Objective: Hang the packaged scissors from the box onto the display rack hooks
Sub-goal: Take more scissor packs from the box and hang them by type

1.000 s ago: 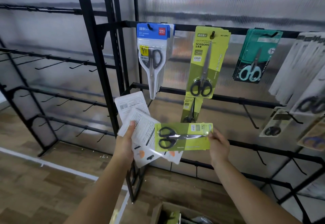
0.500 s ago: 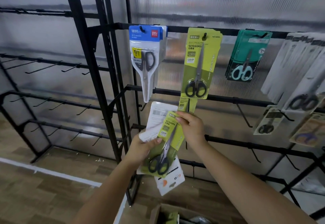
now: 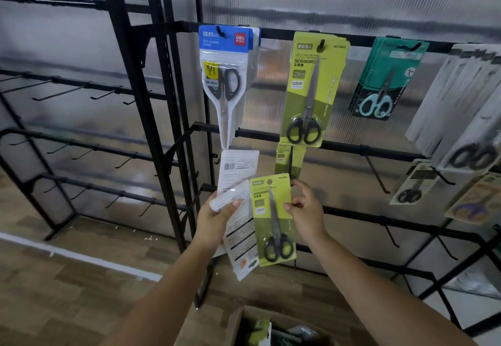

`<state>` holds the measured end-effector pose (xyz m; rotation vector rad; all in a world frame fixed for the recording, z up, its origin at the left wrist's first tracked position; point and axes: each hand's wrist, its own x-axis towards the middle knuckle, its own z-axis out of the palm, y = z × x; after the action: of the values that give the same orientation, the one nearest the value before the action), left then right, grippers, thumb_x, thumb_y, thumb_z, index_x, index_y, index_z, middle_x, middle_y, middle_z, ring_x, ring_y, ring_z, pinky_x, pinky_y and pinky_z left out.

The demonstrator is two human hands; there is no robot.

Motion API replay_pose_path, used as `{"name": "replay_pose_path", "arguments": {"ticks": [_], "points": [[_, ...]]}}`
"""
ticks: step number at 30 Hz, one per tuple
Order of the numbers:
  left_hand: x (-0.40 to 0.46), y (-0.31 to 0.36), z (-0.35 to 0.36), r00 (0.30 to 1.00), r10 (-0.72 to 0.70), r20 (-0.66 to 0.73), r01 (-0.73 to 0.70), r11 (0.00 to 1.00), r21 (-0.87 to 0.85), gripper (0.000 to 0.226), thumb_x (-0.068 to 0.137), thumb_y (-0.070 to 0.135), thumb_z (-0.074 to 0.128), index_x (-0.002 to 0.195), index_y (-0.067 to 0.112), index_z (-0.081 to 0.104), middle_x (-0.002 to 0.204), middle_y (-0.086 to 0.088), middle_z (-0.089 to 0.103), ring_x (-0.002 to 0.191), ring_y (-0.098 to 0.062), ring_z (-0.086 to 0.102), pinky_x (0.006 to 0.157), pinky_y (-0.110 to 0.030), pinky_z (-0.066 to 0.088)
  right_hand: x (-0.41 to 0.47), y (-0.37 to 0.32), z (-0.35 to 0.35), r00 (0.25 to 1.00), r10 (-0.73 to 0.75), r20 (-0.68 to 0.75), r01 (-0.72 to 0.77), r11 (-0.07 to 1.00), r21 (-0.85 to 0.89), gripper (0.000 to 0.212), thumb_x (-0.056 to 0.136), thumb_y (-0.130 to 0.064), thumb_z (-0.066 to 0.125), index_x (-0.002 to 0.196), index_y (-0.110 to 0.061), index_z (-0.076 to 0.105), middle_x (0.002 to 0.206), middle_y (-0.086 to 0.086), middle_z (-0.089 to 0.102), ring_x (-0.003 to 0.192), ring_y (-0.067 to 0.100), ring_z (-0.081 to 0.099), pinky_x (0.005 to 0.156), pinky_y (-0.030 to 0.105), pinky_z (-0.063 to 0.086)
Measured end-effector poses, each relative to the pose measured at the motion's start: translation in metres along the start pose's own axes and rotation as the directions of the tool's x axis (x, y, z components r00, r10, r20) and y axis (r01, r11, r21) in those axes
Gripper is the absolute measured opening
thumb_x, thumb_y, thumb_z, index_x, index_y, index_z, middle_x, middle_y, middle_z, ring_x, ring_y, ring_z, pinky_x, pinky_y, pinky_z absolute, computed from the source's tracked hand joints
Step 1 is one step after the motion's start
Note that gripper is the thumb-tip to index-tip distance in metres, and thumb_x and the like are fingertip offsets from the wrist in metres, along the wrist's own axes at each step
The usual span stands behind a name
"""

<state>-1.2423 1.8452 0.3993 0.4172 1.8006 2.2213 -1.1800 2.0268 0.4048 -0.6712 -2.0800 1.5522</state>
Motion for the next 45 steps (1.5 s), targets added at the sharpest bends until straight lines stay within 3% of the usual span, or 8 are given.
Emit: {"name": "replay_pose_path", "arguments": {"ticks": [6,10,16,22,26,30,38,45], "points": [[0.008,-0.010,0.002,0.996,-0.018,-0.091,0.021,0.999,0.032,0.029,0.089,0.009,0.062,0.118,0.009,0.058,0.109,-0.006,0.069,0.099,-0.019,0.066,0.078,-0.026,0.055,-0.003,0.010,0.000,0.970,-0.240,0.035,0.242,0.968,-0.071,0.055,0.085,0.016,0.051,0.107,-0.034,0.057,0.121,-0.023,0.052,0.119,0.006,0.048,0.100,0.013,0.033],[0.023,-0.016,-0.005,0.955,-0.042,-0.292,0.068,0.995,0.078,0.025,0.091,0.018,0.061,0.116,0.016,0.058,0.098,0.002,0.067,0.095,-0.020,0.064,0.069,-0.027,0.049,-0.001,0.020,-0.005,0.980,-0.199,-0.010,0.198,0.979,-0.053,0.066,0.086,0.014,0.051,0.136,-0.028,0.042,0.129,-0.008,0.053,0.122,0.010,0.049,0.107,0.025,0.035],[0.028,-0.020,-0.006,0.969,-0.082,-0.233,0.089,0.996,0.021,0.019,0.090,0.018,0.062,0.106,0.027,0.058,0.100,0.004,0.068,0.093,-0.013,0.065,0.067,-0.025,0.051,0.013,0.029,-0.017,0.983,-0.143,-0.116,0.129,0.984,-0.120,0.067,0.087,0.013,0.051,0.142,-0.020,0.036,0.096,-0.003,0.060,0.098,0.012,0.056,0.101,0.027,0.041],[0.029,-0.023,0.000,0.973,-0.098,-0.207,0.093,0.995,-0.034,0.018,0.088,0.017,0.064,0.100,0.030,0.060,0.093,0.008,0.070,0.081,-0.006,0.069,0.057,-0.016,0.052,0.028,0.032,-0.015,0.984,-0.163,-0.078,0.140,0.961,-0.239,0.056,0.087,0.011,0.052,0.137,-0.015,0.047,0.065,-0.009,0.042,0.053,0.002,0.038,0.062,0.007,0.031],[0.032,-0.019,0.000,0.968,-0.127,-0.214,0.111,0.990,-0.087,0.018,0.088,0.018,0.065,0.102,0.029,0.062,0.088,0.009,0.072,0.079,-0.006,0.070,0.053,-0.016,0.052,0.056,0.010,-0.010,0.995,-0.087,-0.050,0.061,0.921,-0.384,0.054,0.092,0.005,0.043,0.143,-0.013,0.038,0.113,0.011,0.056,0.087,0.013,0.055,0.076,0.007,0.030],[0.031,-0.013,-0.002,0.969,-0.128,-0.210,0.100,0.985,-0.138,0.015,0.087,0.018,0.066,0.097,0.029,0.064,0.086,0.010,0.074,0.080,-0.010,0.071,0.056,-0.021,0.055,0.077,-0.011,0.002,0.986,0.153,0.072,-0.085,0.815,-0.573,0.063,0.095,-0.018,0.047,0.149,-0.016,0.017,0.156,0.008,0.016,0.140,0.026,0.023,0.107,0.028,0.030],[0.021,0.000,-0.014,0.946,-0.199,-0.255,0.104,0.934,-0.343,0.029,0.082,0.023,0.069,0.110,0.018,0.064,0.107,-0.005,0.071,0.097,-0.022,0.069,0.081,-0.042,0.055,-0.007,0.029,0.011,0.785,0.408,0.466,-0.332,0.912,-0.239,0.033,0.084,-0.026,0.068,0.115,-0.017,0.058,0.120,0.001,0.063,0.097,0.010,0.063,0.081,0.024,0.051],[0.004,0.007,-0.010,0.982,-0.154,-0.112,0.110,0.938,-0.328,0.046,0.071,0.024,0.073,0.114,0.013,0.062,0.107,-0.007,0.072,0.097,-0.025,0.069,0.073,-0.041,0.057,-0.030,0.020,0.025,0.813,0.430,0.393,-0.520,0.839,0.159,0.023,0.088,-0.011,0.062,0.108,0.000,0.061,0.093,0.017,0.070,0.083,0.031,0.068,0.071,0.039,0.058]]}}
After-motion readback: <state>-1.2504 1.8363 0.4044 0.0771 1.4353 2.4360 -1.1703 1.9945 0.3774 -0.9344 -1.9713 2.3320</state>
